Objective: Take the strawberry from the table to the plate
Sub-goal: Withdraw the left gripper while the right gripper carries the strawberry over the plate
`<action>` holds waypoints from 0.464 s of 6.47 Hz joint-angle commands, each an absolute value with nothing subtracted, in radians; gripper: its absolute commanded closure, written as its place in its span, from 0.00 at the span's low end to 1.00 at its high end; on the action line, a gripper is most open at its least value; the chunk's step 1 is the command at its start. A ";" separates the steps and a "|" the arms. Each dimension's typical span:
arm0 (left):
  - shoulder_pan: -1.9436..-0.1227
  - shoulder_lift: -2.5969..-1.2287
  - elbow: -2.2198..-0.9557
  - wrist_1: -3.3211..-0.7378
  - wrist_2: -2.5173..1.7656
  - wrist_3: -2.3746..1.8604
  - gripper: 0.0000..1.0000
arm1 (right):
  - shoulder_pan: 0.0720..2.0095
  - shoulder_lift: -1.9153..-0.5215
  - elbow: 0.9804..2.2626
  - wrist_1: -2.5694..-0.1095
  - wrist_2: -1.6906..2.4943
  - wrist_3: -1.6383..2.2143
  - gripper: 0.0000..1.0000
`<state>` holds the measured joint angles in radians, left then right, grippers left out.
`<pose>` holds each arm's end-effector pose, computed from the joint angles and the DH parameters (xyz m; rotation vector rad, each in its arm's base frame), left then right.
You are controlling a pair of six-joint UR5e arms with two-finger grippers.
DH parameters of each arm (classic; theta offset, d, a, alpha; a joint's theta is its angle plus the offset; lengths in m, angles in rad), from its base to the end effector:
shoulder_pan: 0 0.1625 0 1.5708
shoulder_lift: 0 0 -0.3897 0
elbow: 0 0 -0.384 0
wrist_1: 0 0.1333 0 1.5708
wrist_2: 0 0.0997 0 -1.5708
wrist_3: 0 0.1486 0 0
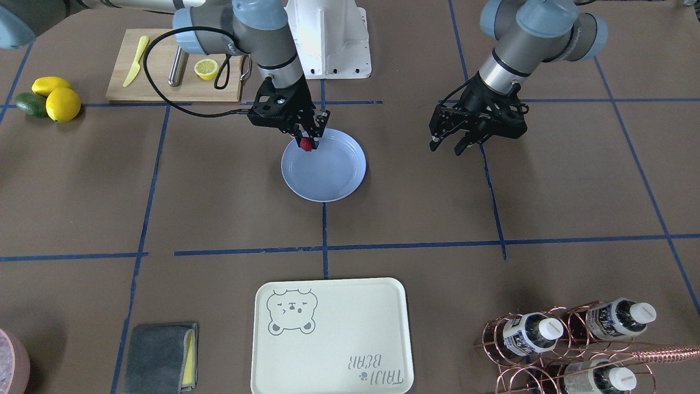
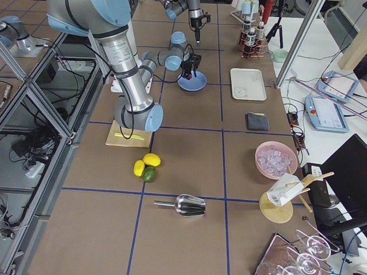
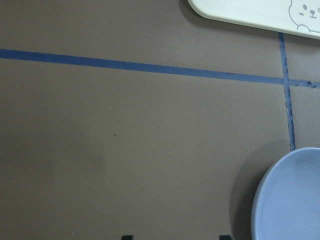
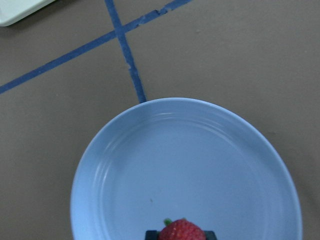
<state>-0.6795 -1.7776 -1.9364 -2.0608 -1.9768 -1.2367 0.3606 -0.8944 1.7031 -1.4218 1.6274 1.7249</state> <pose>0.3970 -0.4166 0.3153 0.1872 1.0917 -0.0938 -0.5995 -0.3595 0.1924 0.0472 -0.9665 0.4473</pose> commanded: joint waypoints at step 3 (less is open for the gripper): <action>-0.678 -1.787 -1.904 -2.060 -1.977 -1.267 0.00 | 0.341 -0.805 1.540 -1.434 1.563 1.776 1.00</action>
<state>-0.6787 -1.7830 -1.9086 -2.0586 -1.9780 -1.2652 0.3413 -0.7998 1.5542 -1.4307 1.5672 1.7752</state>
